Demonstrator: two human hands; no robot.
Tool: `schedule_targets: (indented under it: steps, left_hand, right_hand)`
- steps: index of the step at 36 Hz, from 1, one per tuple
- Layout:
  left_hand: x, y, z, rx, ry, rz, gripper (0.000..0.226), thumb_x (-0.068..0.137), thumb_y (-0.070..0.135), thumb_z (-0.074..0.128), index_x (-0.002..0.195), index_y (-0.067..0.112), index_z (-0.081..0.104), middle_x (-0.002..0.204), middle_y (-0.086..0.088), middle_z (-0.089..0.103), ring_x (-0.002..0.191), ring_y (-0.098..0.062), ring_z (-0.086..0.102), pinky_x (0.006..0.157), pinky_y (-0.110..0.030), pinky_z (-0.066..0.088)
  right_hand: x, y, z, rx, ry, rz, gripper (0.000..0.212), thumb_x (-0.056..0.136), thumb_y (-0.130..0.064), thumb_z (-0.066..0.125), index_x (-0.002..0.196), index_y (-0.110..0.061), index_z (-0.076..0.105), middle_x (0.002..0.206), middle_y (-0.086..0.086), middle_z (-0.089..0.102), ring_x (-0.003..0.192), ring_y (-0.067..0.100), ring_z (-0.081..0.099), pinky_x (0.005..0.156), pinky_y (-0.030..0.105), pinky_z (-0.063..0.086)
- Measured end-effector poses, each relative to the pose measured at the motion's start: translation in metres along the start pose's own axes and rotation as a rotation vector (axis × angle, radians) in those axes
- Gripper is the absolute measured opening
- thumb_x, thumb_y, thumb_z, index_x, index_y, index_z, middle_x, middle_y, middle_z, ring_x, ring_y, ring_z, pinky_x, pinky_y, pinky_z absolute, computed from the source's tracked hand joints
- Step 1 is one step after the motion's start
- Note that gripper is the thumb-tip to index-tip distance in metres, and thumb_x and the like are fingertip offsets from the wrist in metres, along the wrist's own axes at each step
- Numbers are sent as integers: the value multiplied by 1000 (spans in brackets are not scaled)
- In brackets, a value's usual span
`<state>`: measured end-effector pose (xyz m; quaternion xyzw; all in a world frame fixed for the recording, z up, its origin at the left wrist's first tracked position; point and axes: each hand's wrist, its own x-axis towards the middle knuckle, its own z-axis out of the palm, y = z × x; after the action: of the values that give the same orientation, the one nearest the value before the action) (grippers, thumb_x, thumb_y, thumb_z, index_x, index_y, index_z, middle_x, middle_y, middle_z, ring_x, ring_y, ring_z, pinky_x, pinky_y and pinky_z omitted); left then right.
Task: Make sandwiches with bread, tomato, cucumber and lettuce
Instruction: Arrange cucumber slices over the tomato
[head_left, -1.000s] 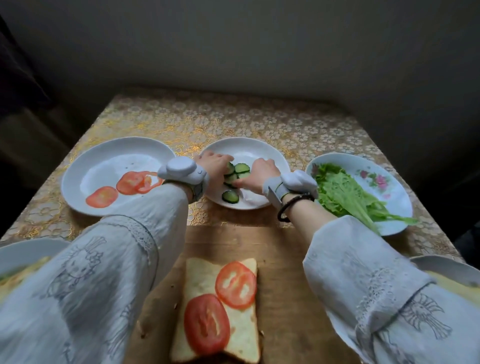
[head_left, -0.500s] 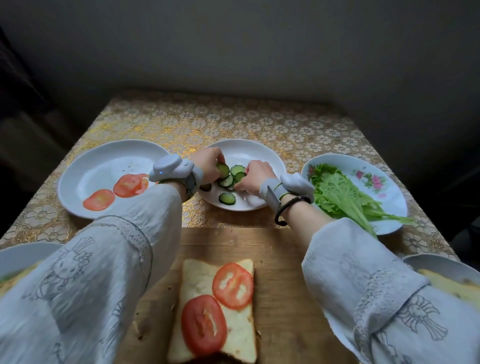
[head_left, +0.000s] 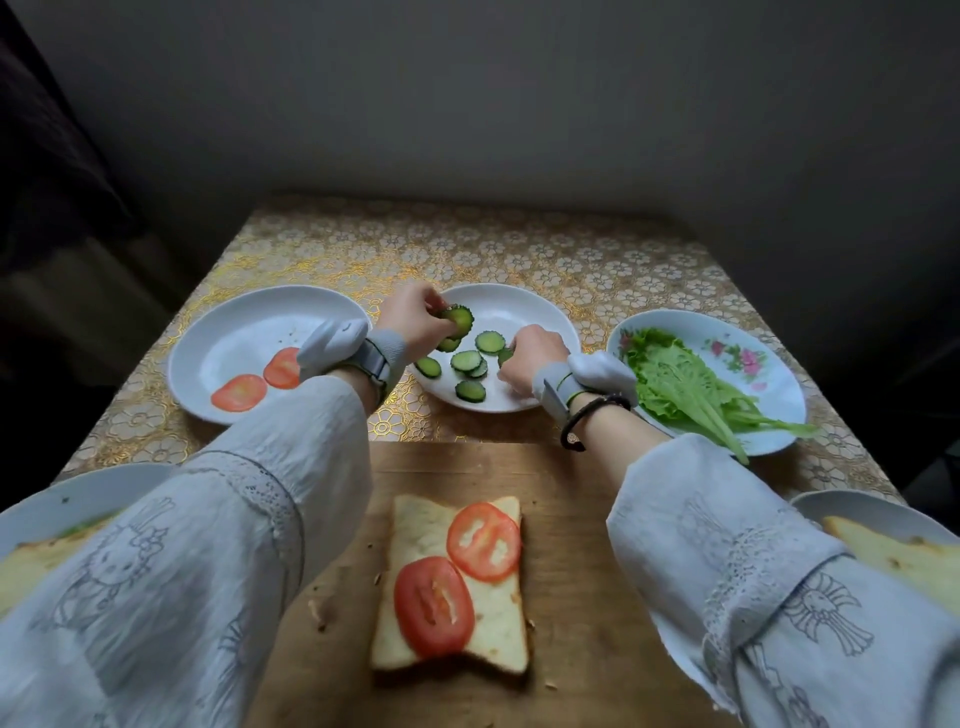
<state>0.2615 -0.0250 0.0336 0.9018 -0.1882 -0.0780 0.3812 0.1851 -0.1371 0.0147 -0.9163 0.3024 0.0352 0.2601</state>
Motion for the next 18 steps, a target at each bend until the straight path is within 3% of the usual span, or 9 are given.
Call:
schedule_targets:
  steps: [2, 3, 5, 6, 9, 12, 14, 16, 18]
  left_hand:
    - [-10, 2, -4, -67, -12, -17, 28, 80, 9, 71, 103, -3, 63, 108, -22, 67, 103, -34, 64, 93, -44, 53]
    - [-14, 2, -6, -97, -18, -24, 27, 79, 8, 72, 101, -4, 63, 106, -23, 67, 101, -35, 65, 92, -45, 53]
    - [-24, 3, -10, -132, -37, -38, 28, 78, 9, 73, 101, -4, 64, 105, -22, 68, 99, -33, 66, 91, -45, 54]
    - [-31, 5, -12, -141, -50, -45, 29, 79, 9, 73, 103, -4, 64, 105, -21, 67, 97, -32, 67, 91, -43, 55]
    - [-51, 8, -16, -204, -98, -60, 31, 80, 5, 71, 106, -8, 63, 103, -21, 66, 92, -29, 65, 89, -39, 55]
    - [-76, 12, -20, -258, -147, -80, 32, 79, 2, 71, 107, -11, 63, 98, -22, 64, 90, -28, 64, 82, -38, 57]
    - [-92, 12, -22, -270, -195, -91, 30, 79, 2, 72, 105, -9, 64, 95, -20, 62, 88, -28, 63, 78, -34, 56]
    - [-108, 12, -23, -275, -247, -98, 18, 78, 2, 72, 93, -4, 65, 91, -20, 62, 84, -29, 63, 72, -30, 57]
    - [-120, 12, -22, -261, -286, -104, 11, 78, 2, 72, 76, 2, 61, 83, -17, 62, 75, -25, 63, 64, -23, 57]
  right_hand:
    - [-11, -2, -6, 116, 7, 25, 14, 82, -3, 57, 67, -4, 57, 64, 8, 52, 67, 29, 51, 49, 26, 38]
    - [-15, -1, -8, 182, 9, 19, 11, 82, -3, 58, 86, 2, 67, 76, 14, 63, 76, 33, 60, 59, 29, 50]
    - [-25, 0, -13, 273, -8, 30, 33, 82, -2, 61, 114, 8, 64, 106, 22, 69, 99, 35, 66, 85, 43, 57]
    - [-33, 2, -15, 294, -13, 21, 36, 83, -2, 62, 117, 8, 63, 112, 22, 67, 103, 35, 66, 88, 45, 56]
    - [-52, 6, -22, 294, -26, 2, 32, 84, -5, 63, 114, 5, 65, 112, 20, 68, 104, 31, 65, 89, 40, 55]
    - [-74, 10, -26, 270, -28, -18, 21, 85, -11, 64, 104, -3, 67, 98, 11, 65, 94, 25, 61, 73, 27, 51]
    - [-90, 11, -28, 268, -32, -26, 21, 85, -12, 64, 105, -10, 68, 97, 9, 63, 98, 25, 60, 72, 24, 48]
    - [-100, 12, -27, 305, -53, -21, 23, 85, -8, 63, 108, -5, 68, 98, 14, 66, 99, 30, 65, 86, 32, 55]
    - [-111, 14, -27, 343, -93, -15, 24, 86, -4, 62, 108, 2, 66, 90, 16, 63, 86, 30, 67, 86, 41, 57]
